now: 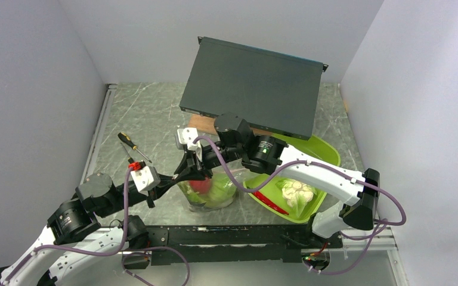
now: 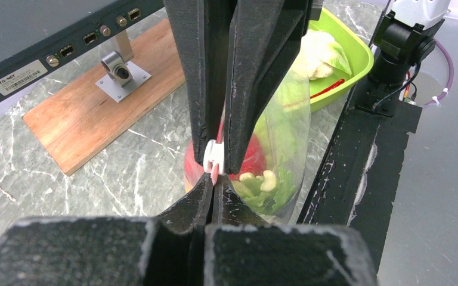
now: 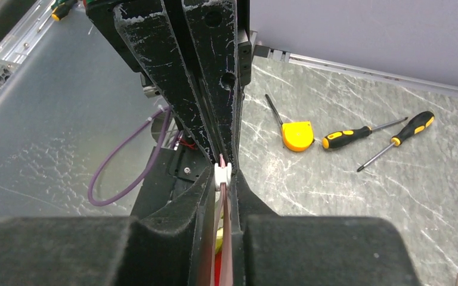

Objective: Place the food in the zip-top bag and seal the zipper
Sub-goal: Unzip the zipper food storage bag at the center of the board.

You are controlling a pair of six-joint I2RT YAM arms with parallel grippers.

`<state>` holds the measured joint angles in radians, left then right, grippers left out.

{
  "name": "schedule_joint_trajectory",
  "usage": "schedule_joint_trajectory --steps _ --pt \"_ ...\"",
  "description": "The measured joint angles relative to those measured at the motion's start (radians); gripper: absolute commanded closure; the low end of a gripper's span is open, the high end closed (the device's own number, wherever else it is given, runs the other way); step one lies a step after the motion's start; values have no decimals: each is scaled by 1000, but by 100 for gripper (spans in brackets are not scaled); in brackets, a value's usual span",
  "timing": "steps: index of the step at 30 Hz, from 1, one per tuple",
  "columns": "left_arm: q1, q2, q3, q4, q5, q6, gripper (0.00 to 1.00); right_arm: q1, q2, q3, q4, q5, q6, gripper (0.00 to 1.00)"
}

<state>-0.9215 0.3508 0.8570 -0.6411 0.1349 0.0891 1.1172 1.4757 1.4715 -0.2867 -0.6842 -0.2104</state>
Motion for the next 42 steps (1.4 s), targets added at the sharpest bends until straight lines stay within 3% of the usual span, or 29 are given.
schedule_joint_trajectory --steps 12,28,34,35,38,40,42 --pt "0 -47 -5 -17 -61 -48 100 -1 -10 -25 29 32 -6 100" --pt "-1 -94 -10 -6 -107 -74 100 -98 -190 -201 29 49 11 100" --pt "-1 -94 -10 -9 -118 -74 100 -128 -231 -244 23 48 24 94" --pt "-1 -94 -10 -9 -119 -74 100 -132 -235 -248 22 48 26 89" --pt "-1 -94 -10 -13 -125 -74 100 -143 -254 -270 20 50 36 55" --pt "-1 -98 -10 -22 -141 -73 100 -161 -280 -298 3 62 43 46" --pt "0 -104 -10 -31 -151 -72 100 -174 -307 -329 -5 80 47 45"
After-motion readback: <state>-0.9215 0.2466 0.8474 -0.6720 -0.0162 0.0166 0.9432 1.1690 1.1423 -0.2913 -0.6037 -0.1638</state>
